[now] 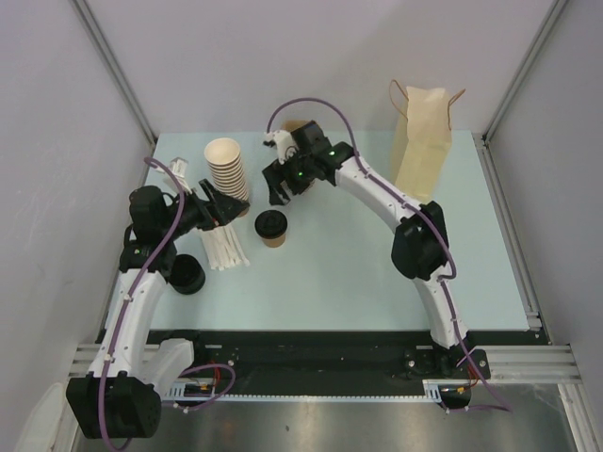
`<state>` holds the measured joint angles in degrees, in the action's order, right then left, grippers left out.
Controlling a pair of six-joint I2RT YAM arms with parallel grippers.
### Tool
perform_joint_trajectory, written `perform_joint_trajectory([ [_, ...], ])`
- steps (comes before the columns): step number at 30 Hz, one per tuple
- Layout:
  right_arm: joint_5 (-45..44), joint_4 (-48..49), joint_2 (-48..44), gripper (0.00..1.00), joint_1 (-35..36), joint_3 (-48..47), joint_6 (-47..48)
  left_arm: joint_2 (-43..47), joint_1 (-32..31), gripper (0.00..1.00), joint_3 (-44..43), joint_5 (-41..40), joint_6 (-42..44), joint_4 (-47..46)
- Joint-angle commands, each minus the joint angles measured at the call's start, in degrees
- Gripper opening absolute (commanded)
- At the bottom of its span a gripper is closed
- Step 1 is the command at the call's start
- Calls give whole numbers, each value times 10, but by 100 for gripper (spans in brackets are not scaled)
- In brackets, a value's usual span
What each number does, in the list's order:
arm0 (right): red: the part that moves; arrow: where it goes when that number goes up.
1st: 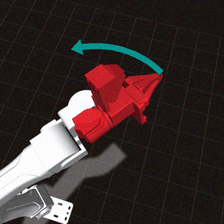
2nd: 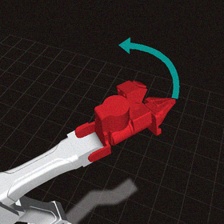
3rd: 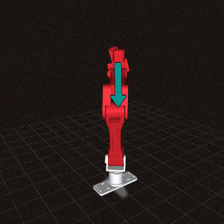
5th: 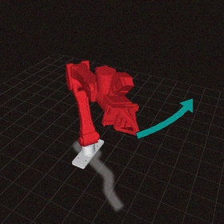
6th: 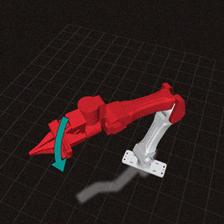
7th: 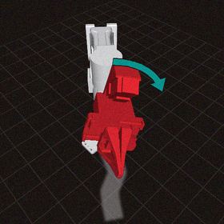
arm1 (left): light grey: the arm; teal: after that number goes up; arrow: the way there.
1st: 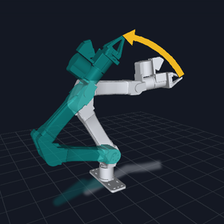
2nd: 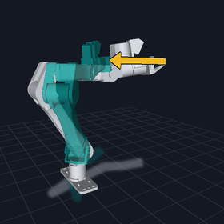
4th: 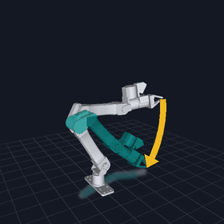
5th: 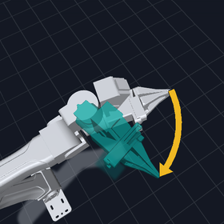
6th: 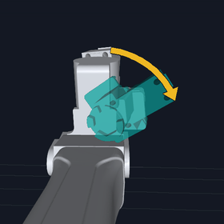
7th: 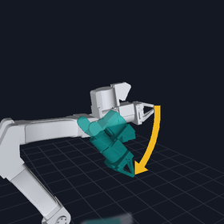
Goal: Pack the takeout coffee
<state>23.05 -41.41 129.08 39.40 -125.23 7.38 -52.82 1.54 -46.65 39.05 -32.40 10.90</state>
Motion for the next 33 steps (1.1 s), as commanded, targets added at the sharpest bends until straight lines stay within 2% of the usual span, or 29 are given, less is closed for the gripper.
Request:
perform_joint_trajectory([
  [1,-24,76,-65,79,-47,-39,25,15,6,88,-26,12,9,-20],
  [6,-59,88,-36,56,-61,-73,66,12,7,87,-20,9,3,-28],
  [11,-85,105,-1,51,-64,-99,75,12,6,87,-17,3,1,-32],
  [15,-104,162,15,43,-65,-101,19,14,6,87,-11,-3,-6,-41],
  [17,-135,204,30,42,-65,-102,-7,17,6,87,-5,-6,-10,-47],
  [21,-180,271,64,49,-64,-109,-50,19,7,87,1,-11,-16,-54],
  [26,-202,299,127,45,-61,-172,-60,22,7,87,8,-14,-19,-59],
  [33,-223,343,162,41,-61,-172,-46,27,7,87,14,-14,-18,-60],
])
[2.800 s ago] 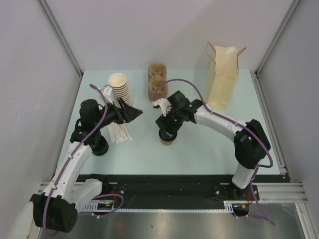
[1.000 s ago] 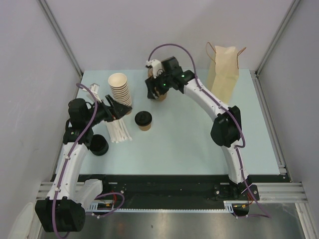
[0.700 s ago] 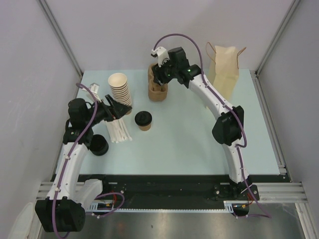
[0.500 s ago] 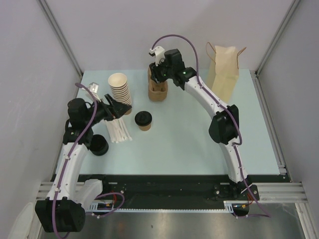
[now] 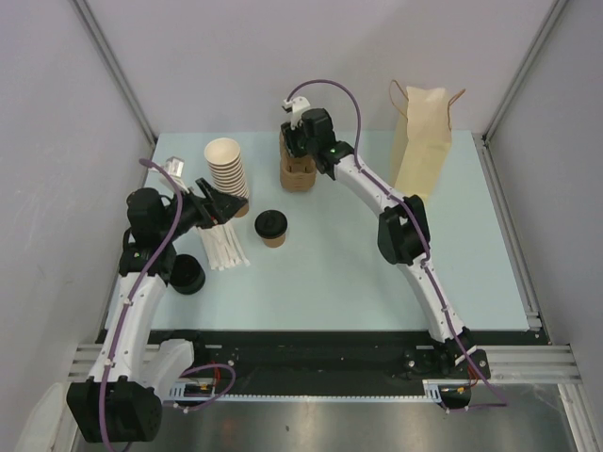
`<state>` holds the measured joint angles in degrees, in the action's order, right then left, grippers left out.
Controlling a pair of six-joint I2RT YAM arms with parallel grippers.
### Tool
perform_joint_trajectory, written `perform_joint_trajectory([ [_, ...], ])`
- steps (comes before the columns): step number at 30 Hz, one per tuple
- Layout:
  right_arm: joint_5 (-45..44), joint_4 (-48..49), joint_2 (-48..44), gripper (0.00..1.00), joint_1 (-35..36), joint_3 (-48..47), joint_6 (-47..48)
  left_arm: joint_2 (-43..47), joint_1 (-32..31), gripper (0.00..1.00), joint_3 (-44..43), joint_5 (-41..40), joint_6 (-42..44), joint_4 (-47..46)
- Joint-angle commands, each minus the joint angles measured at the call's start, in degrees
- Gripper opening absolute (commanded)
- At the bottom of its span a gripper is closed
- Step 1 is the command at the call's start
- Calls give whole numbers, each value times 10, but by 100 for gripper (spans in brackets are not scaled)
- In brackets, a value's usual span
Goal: Pack the takeout coffee
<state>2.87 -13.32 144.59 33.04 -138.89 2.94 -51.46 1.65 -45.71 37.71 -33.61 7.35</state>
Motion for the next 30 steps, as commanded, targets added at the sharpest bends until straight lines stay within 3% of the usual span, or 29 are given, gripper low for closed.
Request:
perform_joint_trajectory([
  [1,-21,64,11,41,3,-36,-1,13,7,87,5,-1,-5,-24],
  [30,-2,76,53,31,0,-42,22,6,33,87,14,16,-6,-26],
])
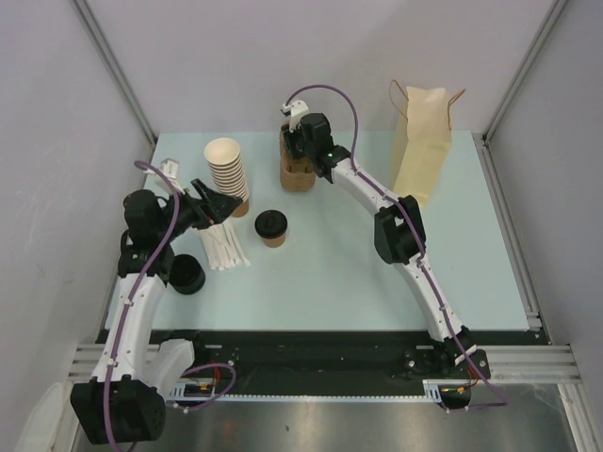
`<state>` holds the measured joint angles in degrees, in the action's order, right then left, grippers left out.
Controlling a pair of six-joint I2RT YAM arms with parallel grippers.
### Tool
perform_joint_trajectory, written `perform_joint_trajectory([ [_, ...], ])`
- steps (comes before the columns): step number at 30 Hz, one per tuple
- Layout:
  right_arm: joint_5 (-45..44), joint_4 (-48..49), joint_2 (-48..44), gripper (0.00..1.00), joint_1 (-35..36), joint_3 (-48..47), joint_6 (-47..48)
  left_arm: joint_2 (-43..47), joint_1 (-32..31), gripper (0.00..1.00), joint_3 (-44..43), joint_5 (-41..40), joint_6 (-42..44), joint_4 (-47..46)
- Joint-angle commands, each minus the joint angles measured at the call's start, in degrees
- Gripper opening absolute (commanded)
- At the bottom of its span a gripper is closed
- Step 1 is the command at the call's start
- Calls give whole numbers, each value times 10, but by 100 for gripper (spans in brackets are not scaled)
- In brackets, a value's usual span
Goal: Pack the takeout coffee
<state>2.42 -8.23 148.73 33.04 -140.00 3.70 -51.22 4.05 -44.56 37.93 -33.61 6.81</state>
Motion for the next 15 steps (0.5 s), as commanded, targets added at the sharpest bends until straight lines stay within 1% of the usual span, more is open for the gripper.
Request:
perform_joint_trajectory([
  [1,2,25,16,32,-1,-31,16,2,10,87,3,14,-6,-20],
  [5,0,26,20,29,-2,-33,23,0,16,87,3,19,-8,-18],
  [9,0,25,24,22,-2,-34,27,-3,22,87,3,23,-8,-17],
  [12,-1,25,27,14,-3,-40,28,-5,25,87,3,28,-10,-17],
  [15,-1,26,28,2,-3,-47,31,-7,26,87,3,29,-11,-17],
])
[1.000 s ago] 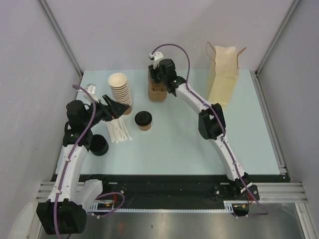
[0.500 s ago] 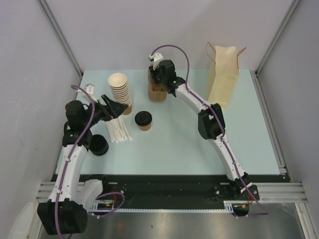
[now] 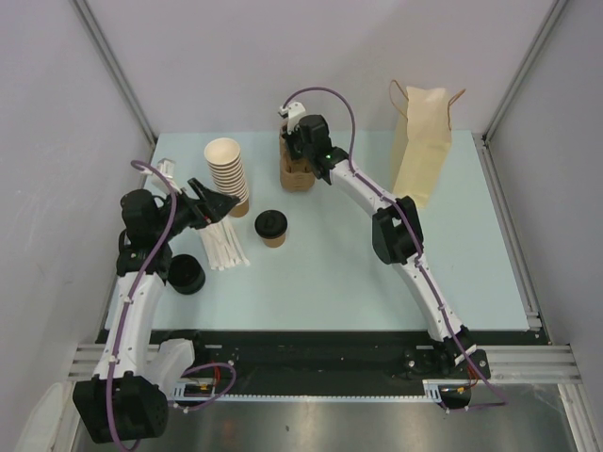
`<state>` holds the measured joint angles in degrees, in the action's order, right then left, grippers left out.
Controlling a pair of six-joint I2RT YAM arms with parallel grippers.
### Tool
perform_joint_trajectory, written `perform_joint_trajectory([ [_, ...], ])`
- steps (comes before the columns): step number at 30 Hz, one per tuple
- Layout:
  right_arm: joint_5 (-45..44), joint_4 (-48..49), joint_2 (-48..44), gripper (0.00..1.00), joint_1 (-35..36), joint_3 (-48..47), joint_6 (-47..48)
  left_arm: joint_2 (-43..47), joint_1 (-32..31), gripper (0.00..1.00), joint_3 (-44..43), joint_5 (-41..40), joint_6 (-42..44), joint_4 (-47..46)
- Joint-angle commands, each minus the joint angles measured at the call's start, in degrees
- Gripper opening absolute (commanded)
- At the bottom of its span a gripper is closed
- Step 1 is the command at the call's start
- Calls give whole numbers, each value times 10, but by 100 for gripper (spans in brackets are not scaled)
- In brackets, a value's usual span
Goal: Pack the takeout coffee
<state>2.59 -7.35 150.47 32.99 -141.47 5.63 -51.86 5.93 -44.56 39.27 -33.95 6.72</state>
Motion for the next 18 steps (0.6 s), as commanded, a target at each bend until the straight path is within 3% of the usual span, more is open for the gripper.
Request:
perform_joint_trajectory([
  [1,-4,18,10,0,-3,-35,11,-1,9,87,3,15,-8,-16],
  [18,47,49,-75,0,-20,-24,-18,-1,10,87,8,21,-20,-24],
])
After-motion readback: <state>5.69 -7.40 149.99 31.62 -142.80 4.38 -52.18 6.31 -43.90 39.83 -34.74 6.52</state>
